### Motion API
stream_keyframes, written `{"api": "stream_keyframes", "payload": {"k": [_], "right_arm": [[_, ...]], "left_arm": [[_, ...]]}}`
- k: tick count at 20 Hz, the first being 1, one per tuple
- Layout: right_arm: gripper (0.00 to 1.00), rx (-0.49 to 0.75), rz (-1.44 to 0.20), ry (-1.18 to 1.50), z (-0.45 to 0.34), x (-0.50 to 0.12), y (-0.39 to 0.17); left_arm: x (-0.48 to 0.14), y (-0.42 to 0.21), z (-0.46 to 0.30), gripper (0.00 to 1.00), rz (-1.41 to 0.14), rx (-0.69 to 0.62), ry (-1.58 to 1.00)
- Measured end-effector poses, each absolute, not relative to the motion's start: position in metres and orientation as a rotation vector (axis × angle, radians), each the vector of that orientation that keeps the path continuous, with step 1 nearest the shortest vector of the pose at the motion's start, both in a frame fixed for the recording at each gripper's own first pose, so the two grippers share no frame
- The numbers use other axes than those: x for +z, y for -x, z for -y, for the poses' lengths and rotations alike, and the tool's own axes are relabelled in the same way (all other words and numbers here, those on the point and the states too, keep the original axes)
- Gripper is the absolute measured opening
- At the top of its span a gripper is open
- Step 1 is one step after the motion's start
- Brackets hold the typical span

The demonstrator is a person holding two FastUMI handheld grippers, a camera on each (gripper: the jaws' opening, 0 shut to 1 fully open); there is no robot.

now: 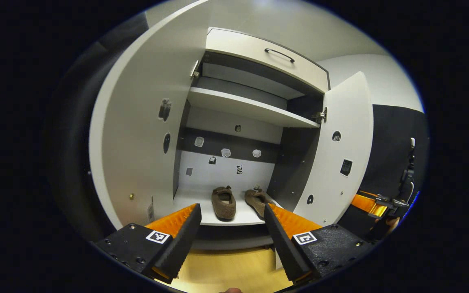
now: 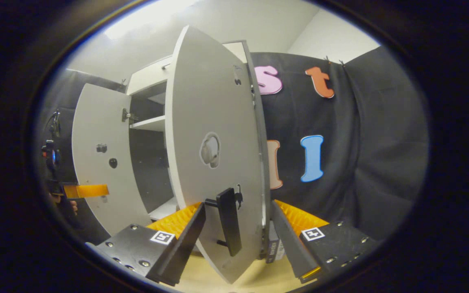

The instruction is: Grab one shoe with the right hand and put it into the shoe cabinet, grab the other shoe with the left hand and put it into the shoe cabinet; then close the right door with the right hand and the left door with the left hand.

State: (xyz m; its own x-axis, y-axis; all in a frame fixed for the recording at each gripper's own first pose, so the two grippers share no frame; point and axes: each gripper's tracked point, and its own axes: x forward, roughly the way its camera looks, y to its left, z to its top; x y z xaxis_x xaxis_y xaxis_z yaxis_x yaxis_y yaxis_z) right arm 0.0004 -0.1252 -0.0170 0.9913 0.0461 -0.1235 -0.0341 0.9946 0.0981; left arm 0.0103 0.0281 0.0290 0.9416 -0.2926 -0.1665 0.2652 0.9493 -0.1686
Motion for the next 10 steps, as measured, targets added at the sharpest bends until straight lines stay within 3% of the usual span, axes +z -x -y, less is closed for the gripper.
{"api": "stream_keyframes", "payload": {"k": [10], "right_arm": [[1.0,0.153,-0.175,-0.105,0.084,-0.039,-0.046]], "left_arm": [[0.034,0.005,-0.054,0.94,-0.174,-0.198,0.143]]}}
